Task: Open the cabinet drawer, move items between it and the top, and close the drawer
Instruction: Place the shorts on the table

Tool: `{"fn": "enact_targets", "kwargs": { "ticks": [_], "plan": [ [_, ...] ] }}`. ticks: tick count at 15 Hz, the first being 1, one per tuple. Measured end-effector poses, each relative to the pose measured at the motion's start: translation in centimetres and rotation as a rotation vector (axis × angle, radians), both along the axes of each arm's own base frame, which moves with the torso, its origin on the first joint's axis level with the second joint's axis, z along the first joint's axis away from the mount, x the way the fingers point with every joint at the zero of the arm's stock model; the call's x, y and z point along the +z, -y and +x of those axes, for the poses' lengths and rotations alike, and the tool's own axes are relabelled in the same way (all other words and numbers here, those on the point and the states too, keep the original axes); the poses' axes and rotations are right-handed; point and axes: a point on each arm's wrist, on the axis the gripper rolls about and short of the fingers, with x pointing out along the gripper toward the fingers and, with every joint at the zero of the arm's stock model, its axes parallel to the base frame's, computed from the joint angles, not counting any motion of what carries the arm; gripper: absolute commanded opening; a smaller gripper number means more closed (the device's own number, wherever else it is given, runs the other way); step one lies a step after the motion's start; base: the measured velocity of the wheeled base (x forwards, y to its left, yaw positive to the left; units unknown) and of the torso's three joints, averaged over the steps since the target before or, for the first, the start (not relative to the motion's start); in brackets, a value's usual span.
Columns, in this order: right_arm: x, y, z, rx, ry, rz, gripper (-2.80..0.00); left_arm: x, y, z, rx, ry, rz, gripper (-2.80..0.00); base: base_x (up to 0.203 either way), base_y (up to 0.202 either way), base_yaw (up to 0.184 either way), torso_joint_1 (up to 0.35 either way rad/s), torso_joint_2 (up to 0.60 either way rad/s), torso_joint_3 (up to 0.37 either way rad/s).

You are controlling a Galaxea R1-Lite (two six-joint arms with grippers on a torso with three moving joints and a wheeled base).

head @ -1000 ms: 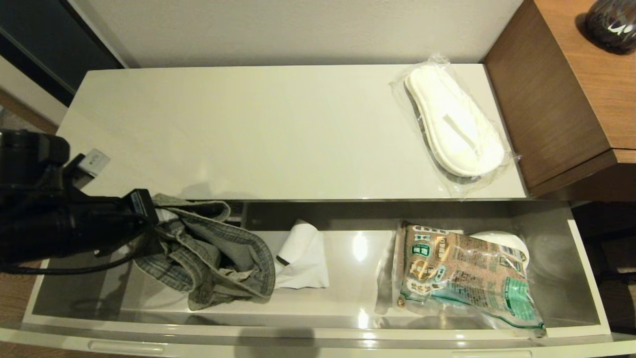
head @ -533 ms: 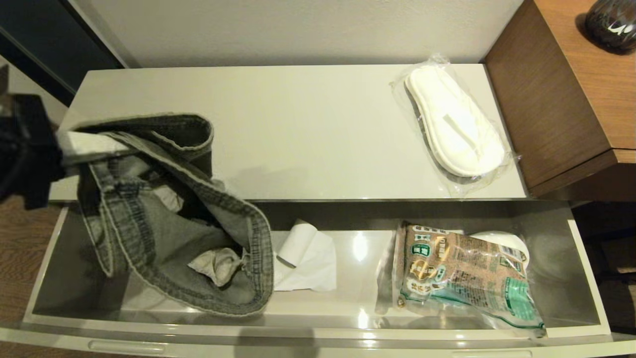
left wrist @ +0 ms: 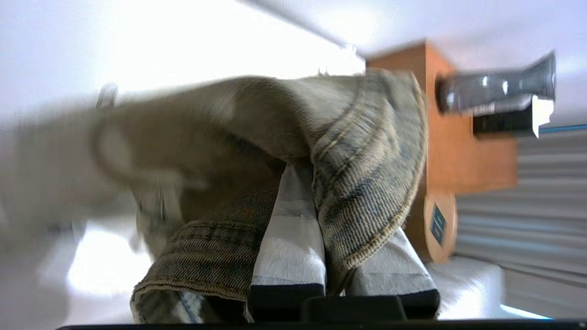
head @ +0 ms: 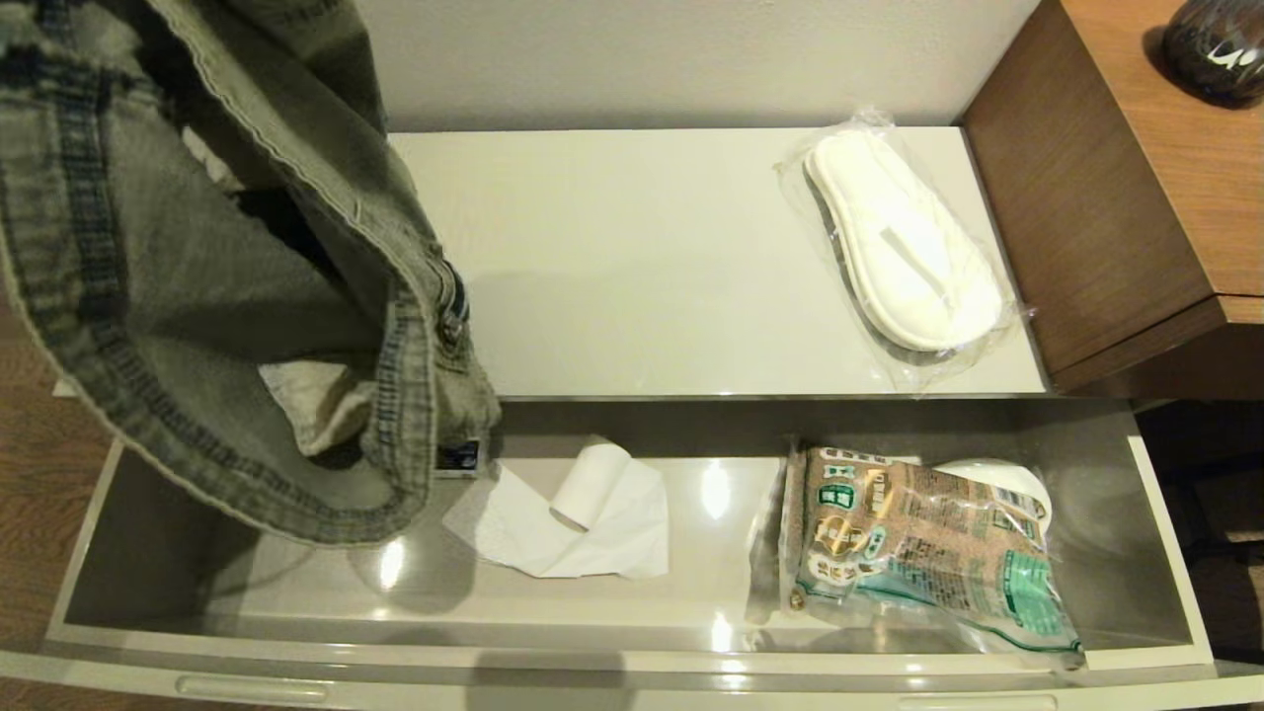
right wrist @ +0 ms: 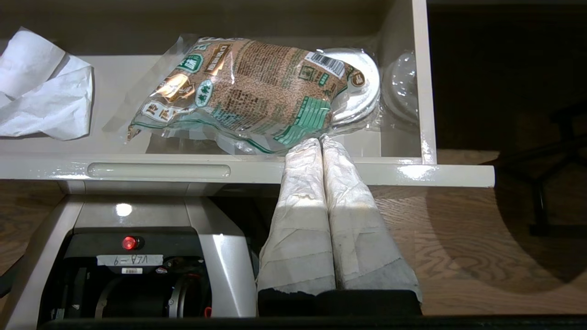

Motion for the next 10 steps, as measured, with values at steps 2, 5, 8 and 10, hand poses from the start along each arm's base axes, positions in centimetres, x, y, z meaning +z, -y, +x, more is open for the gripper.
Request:
{"fn": "enact_targets", "kwargs": {
  "ticks": [2, 5, 8, 10],
  "plan": [
    [0.0, 0.0, 0.0, 0.0, 0.0, 0.001, -2.8, 0.0, 0.0, 5.7, 0.006, 0.009, 0.029, -2.8, 0.0, 0.0, 0.0, 0.0, 0.0, 0.0],
    [0.0, 0.0, 0.0, 0.0, 0.0, 0.001, -2.8, -5.6, 0.2, 18.5, 0.034, -0.099, 0.106, -2.8, 0.0, 0.0, 0.0, 0.0, 0.0, 0.0],
    [0.0, 0.0, 0.0, 0.001, 0.0, -0.002, -2.8, -13.9, 0.3, 27.7, 0.099, -0.216, 0.201, -2.8, 0.0, 0.0, 0.0, 0.0, 0.0, 0.0],
    [0.0, 0.0, 0.0, 0.001, 0.0, -0.006, -2.8, -19.4, 0.2, 31.4, 0.166, -0.322, 0.247, -2.8, 0.0, 0.0, 0.0, 0.001, -0.01, 0.009]
  ]
}}
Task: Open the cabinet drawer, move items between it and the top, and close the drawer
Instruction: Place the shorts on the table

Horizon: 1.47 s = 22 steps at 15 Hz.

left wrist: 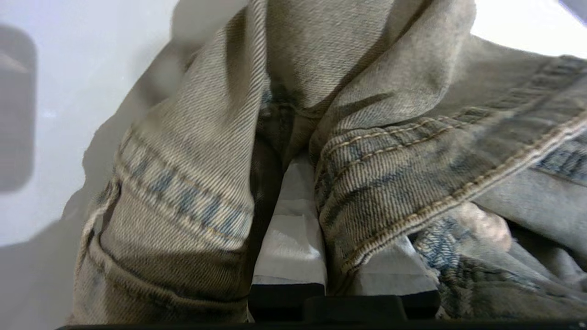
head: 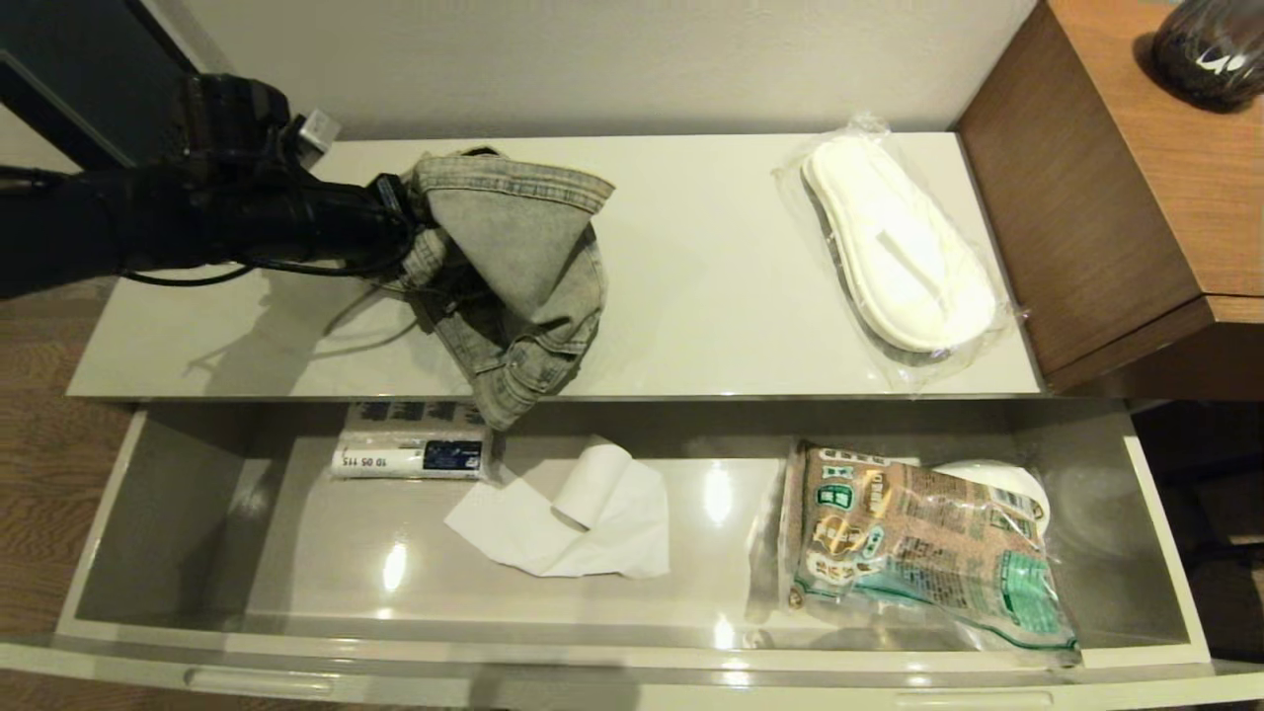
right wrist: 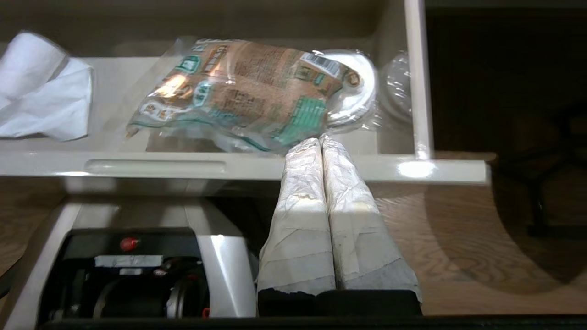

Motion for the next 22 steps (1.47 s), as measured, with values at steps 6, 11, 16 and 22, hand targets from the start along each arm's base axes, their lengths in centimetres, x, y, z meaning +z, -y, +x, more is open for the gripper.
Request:
{"fn": "enact_targets", "kwargs": {
  "ticks": [6, 11, 16, 22],
  "plan": [
    [0.0, 0.0, 0.0, 0.001, 0.0, 0.003, -2.8, -0.3, -1.3, -1.5, 0.14, -0.171, -0.098, -2.8, 0.0, 0.0, 0.0, 0.001, 0.0, 0.003],
    [0.0, 0.0, 0.0, 0.0, 0.0, 0.003, -2.8, 0.6, -4.3, -2.6, 0.307, -0.253, -0.232, -2.8, 0.0, 0.0, 0.0, 0.0, 0.0, 0.0],
    [0.0, 0.0, 0.0, 0.002, 0.0, 0.0, -2.8, -0.9, -7.0, -1.9, 0.421, -0.285, -0.244, -2.8, 0.0, 0.0, 0.0, 0.0, 0.0, 0.0],
    [0.0, 0.0, 0.0, 0.004, 0.0, -0.005, -2.8, -3.0, -8.4, -1.1, 0.484, -0.329, -0.231, 0.0, 0.0, 0.0, 0.0, 0.0, 0.0, 0.0]
  ]
}}
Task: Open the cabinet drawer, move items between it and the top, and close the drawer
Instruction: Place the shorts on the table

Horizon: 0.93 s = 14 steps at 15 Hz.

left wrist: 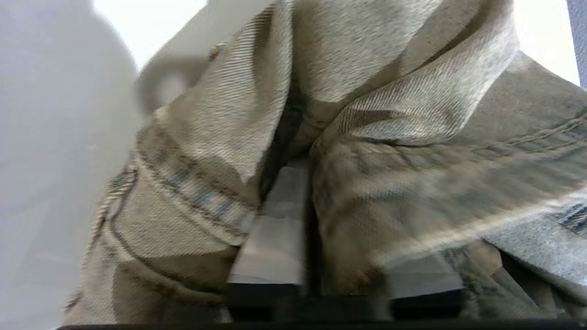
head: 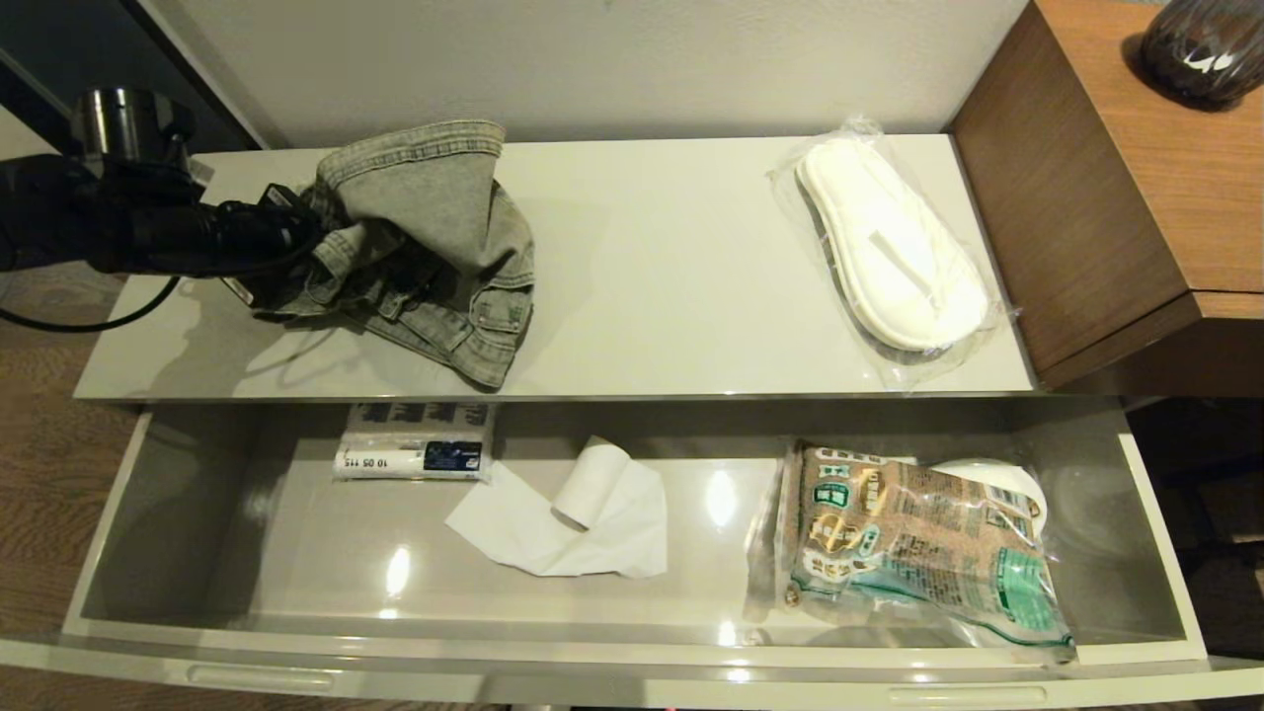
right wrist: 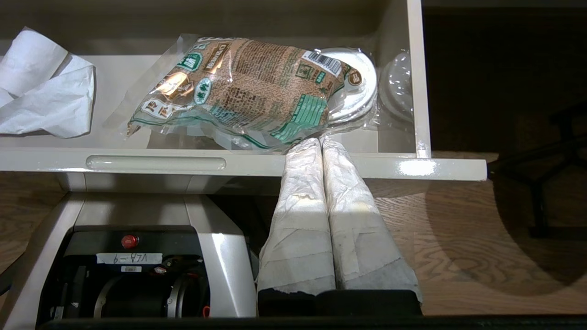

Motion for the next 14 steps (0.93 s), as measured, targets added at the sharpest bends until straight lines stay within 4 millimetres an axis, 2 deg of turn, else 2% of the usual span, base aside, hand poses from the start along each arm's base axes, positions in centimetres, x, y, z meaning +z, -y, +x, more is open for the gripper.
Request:
{"fn": "enact_targets", "kwargs": {
  "ticks": [3, 7, 10, 14],
  "plan": [
    [0.0, 0.0, 0.0, -0.001, 0.0, 0.001, -2.8, 0.5, 0.5, -0.1, -0.01, 0.01, -0.003, 0.0, 0.0, 0.0, 0.0, 0.0, 0.0, 0.0],
    [0.1, 0.0, 0.0, -0.002, 0.015, 0.0, -2.8, 2.7, 2.7, -1.3, -0.049, 0.04, 0.009, 0.0, 0.0, 0.0, 0.0, 0.001, 0.01, -0.002],
    [0.1, 0.0, 0.1, 0.001, 0.02, -0.002, -2.8, 6.1, 4.7, -3.6, -0.103, 0.099, 0.004, 0.0, 0.0, 0.0, 0.0, 0.0, 0.0, 0.0],
    [0.1, 0.0, 0.1, -0.003, 0.02, 0.008, -2.8, 11.6, 6.8, -8.4, -0.176, 0.205, 0.002, 0.0, 0.0, 0.0, 0.0, 0.0, 0.0, 0.0]
  ]
}}
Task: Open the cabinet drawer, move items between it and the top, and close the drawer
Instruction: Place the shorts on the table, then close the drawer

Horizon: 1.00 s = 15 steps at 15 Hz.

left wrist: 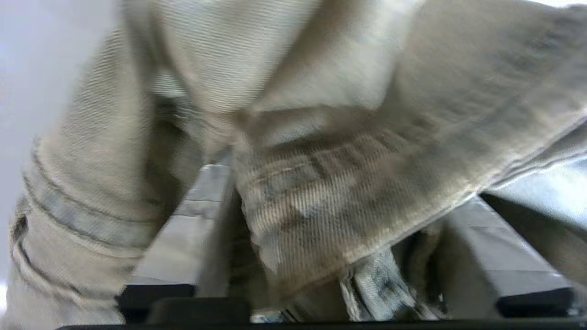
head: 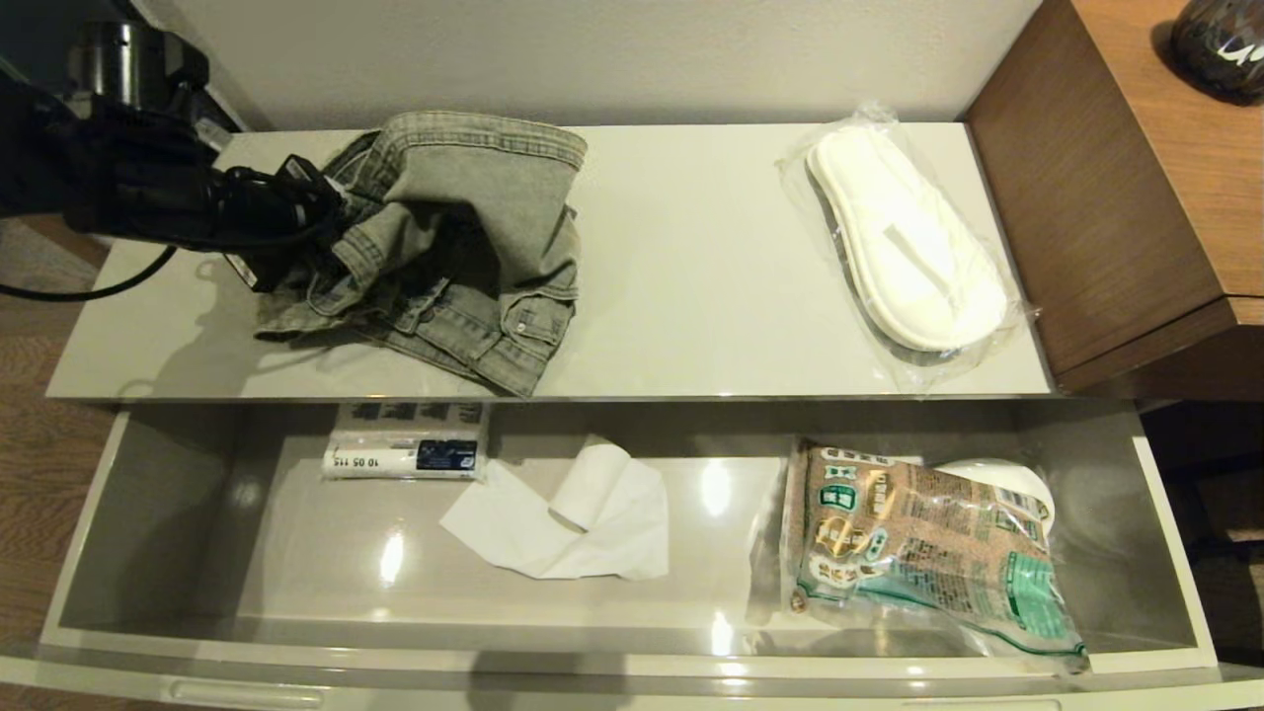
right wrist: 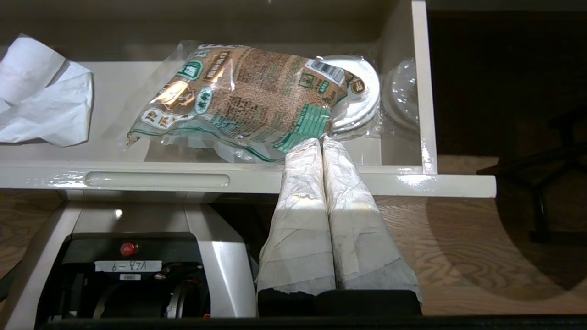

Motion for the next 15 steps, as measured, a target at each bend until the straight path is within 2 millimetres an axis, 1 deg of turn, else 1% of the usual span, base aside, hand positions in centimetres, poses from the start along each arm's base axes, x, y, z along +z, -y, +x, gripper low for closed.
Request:
{"fn": "enact_targets", "kwargs": {
  "ticks": [2, 3, 4, 6, 9, 10, 12, 13, 15],
  "plan": [
    [0.0, 0.0, 0.0, 0.0, -0.001, 0.001, -2.8, 2.9, 0.6, -3.4, -0.03, 0.058, 0.021, 0.0, 0.0, 0.0, 0.0, 0.0, 0.0, 0.0],
    [0.0, 0.0, 0.0, 0.0, -0.001, 0.001, -2.8, 3.8, 0.8, -4.7, -0.041, 0.073, 0.035, 0.0, 0.0, 0.0, 0.0, 0.0, 0.0, 0.0],
    [0.0, 0.0, 0.0, 0.0, -0.001, 0.001, -2.8, 4.4, 0.9, -5.7, -0.047, 0.091, 0.038, 0.0, 0.0, 0.0, 0.0, 0.0, 0.0, 0.0],
    [0.0, 0.0, 0.0, 0.002, 0.0, -0.004, -2.8, 5.3, 1.0, -6.8, -0.048, 0.123, 0.046, 0.0, 0.0, 0.0, 0.0, 0.002, 0.0, 0.016],
    [0.0, 0.0, 0.0, 0.001, 0.005, -0.008, -2.8, 6.9, 0.7, -9.6, -0.053, 0.177, 0.164, 0.0, 0.0, 0.0, 0.0, 0.0, 0.0, 0.0],
    [0.0, 0.0, 0.0, 0.001, 0.005, -0.006, -2.8, 7.3, 0.6, -10.5, -0.054, 0.188, 0.174, -2.8, 0.0, 0.0, 0.0, 0.0, 0.0, 0.0],
    [0.0, 0.0, 0.0, 0.0, 0.005, 0.001, -2.8, 6.8, 0.6, -12.5, -0.062, 0.131, 0.178, -2.8, 0.0, 0.0, 0.0, 0.0, 0.0, 0.0],
    [0.0, 0.0, 0.0, 0.0, 0.004, 0.001, -2.8, 6.3, 0.6, -14.3, -0.07, 0.096, 0.183, -2.8, 0.0, 0.0, 0.0, 0.0, 0.0, 0.0],
    [0.0, 0.0, 0.0, -0.001, 0.003, 0.003, -2.8, 4.6, 0.5, -18.5, -0.087, 0.023, 0.197, -2.8, 0.0, 0.0, 0.0, 0.0, 0.0, 0.0]
  ]
}}
